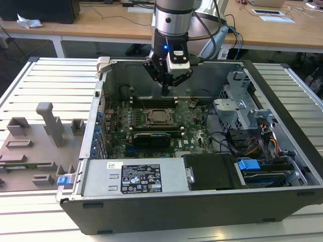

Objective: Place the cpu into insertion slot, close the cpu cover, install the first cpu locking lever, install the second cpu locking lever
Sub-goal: 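Install the first cpu locking lever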

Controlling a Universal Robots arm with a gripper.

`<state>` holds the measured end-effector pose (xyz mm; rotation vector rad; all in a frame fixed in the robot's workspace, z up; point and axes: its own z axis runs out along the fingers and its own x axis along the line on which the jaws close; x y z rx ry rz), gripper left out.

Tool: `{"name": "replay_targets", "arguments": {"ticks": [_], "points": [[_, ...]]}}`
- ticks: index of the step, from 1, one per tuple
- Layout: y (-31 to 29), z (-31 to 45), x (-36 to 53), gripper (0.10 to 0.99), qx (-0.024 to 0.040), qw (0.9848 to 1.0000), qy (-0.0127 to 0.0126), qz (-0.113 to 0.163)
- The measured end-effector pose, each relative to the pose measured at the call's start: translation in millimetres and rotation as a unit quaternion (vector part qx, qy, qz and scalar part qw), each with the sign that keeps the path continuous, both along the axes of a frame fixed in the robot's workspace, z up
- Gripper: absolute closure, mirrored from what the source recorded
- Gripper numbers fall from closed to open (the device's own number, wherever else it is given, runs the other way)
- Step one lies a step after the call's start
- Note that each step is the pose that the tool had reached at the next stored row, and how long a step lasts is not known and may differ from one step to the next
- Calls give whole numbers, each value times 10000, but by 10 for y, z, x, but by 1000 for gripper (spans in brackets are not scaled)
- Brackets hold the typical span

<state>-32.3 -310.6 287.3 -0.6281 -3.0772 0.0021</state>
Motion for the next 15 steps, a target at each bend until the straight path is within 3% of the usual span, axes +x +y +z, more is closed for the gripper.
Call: {"name": "replay_targets", "arguments": {"ticks": [4,9,15], "points": [[0,0,0,980,0,9997,0,230],[0,0,0,980,0,9976,0,693],[0,0,0,980,0,9927,0,1206]]}}
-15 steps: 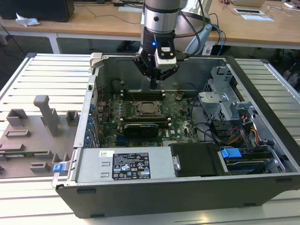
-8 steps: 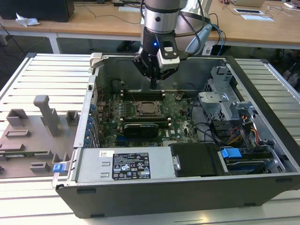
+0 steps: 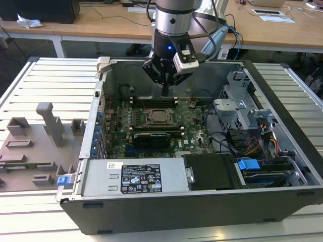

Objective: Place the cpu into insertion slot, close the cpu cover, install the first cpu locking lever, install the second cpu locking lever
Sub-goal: 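Install the first cpu locking lever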

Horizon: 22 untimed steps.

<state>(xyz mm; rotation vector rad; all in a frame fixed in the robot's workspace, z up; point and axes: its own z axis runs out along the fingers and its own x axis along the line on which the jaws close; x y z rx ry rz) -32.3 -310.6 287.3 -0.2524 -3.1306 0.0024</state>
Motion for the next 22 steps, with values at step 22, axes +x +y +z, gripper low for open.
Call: {"name": "replay_targets", "arguments": {"ticks": [22], "points": [[0,0,0,980,98,9918,-12,1274]]}}
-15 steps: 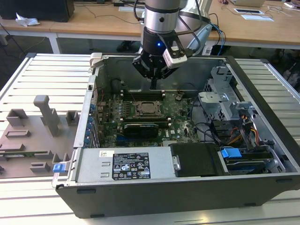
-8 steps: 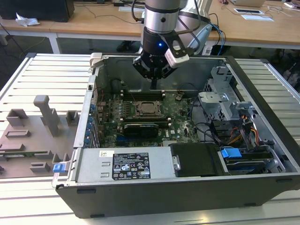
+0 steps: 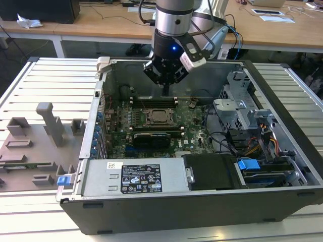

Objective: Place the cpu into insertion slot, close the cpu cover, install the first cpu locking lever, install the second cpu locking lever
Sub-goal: 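Install the first cpu locking lever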

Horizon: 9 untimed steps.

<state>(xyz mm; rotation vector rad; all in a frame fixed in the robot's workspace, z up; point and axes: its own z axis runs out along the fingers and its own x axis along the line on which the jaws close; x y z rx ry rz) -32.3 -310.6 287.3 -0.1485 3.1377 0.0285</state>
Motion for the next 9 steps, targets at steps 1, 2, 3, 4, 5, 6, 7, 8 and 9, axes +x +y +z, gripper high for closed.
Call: {"name": "replay_targets", "arguments": {"ticks": [1,2,3,4,5,6,7,8,9], "points": [[0,0,0,980,15,10000,0,1],[1,-1,0,980,16,10000,0,1],[0,0,-1,980,17,10000,0,1],[0,0,-7,980,17,10000,0,2],[0,0,-25,980,17,10000,-1,2],[0,0,-128,980,17,10000,-8,2],[0,0,-257,980,17,10000,-14,1],[0,0,-346,980,17,10000,-20,2],[0,0,-406,980,17,10000,-26,2]]}}
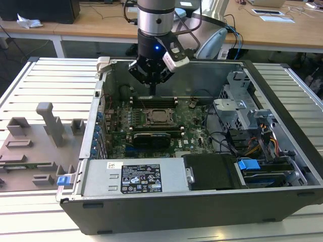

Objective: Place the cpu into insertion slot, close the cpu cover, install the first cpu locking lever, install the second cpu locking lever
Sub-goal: 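Install the first cpu locking lever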

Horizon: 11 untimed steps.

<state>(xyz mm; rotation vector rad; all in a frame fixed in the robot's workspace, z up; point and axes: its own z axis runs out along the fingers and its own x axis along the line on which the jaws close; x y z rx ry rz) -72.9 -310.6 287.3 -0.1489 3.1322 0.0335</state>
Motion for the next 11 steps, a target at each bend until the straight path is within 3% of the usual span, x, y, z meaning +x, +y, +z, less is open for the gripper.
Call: {"name": "replay_targets", "arguments": {"ticks": [6,11], "points": [[1,-20,-394,980,0,10000,-34,0],[44,-86,-481,980,-1,10000,-33,0]]}}
